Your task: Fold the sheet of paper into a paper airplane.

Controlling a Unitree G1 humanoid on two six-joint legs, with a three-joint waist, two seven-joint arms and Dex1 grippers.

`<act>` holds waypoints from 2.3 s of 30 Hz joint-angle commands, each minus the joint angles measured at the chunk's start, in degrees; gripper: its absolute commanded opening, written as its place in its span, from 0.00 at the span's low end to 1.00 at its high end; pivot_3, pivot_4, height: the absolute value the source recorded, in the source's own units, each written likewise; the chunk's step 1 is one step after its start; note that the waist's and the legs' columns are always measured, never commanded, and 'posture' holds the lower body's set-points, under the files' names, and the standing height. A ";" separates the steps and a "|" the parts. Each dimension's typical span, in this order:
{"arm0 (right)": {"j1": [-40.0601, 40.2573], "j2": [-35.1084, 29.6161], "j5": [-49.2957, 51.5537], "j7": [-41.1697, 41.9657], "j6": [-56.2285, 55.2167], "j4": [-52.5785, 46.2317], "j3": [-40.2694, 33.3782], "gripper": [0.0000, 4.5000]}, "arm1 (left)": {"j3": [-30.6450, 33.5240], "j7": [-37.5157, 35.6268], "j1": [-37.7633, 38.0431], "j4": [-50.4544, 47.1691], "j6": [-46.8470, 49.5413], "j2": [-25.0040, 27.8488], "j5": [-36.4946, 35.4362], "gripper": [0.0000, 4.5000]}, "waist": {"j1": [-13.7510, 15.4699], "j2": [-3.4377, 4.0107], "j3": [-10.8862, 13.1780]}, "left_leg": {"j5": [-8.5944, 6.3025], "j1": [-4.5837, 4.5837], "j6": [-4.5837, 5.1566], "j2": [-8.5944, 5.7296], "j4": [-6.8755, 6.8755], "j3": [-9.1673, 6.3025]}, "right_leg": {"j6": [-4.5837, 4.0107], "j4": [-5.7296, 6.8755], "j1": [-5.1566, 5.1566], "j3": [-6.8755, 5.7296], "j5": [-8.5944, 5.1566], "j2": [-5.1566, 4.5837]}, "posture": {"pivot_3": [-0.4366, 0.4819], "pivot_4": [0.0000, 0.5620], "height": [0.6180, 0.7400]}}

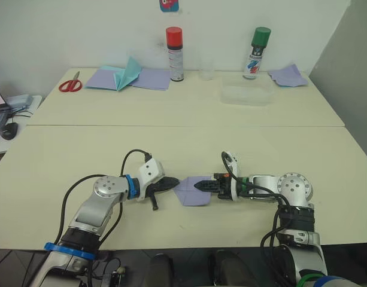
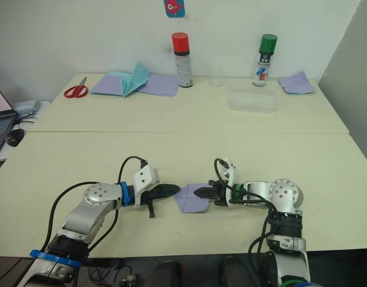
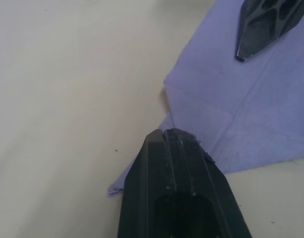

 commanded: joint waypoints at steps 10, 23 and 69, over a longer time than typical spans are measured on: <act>-0.33 -15.01 -4.67 21.41 -19.09 -12.48 18.57 0.00 | 16.10 -8.61 3.73 -13.36 19.55 14.95 -16.90 0.00 | -1.14 -0.06 0.30 | 0.00 -1.19 0.01 0.00 0.00 -0.10 | -0.02 0.06 -1.09 -0.13 -0.01 0.32 | 0.48 0.27 1.00; -7.09 -21.93 -54.66 39.02 -128.23 8.39 42.08 0.00 | 24.97 -9.98 9.84 -23.92 25.62 22.94 -23.72 0.00 | -1.32 -0.03 0.63 | -0.06 -1.28 0.04 0.01 -0.02 -0.09 | -0.15 -0.12 -1.11 -0.20 -0.09 0.32 | 0.48 0.27 1.00; -11.18 -28.15 -76.50 27.65 -157.18 32.39 54.69 0.99 | -1.10 -3.23 3.27 -14.67 13.35 7.60 -5.47 0.00 | 0.25 -0.30 0.52 | 0.00 0.07 -0.04 -0.12 0.12 0.17 | -0.41 0.23 0.06 0.10 0.09 -0.01 | 0.48 0.27 1.00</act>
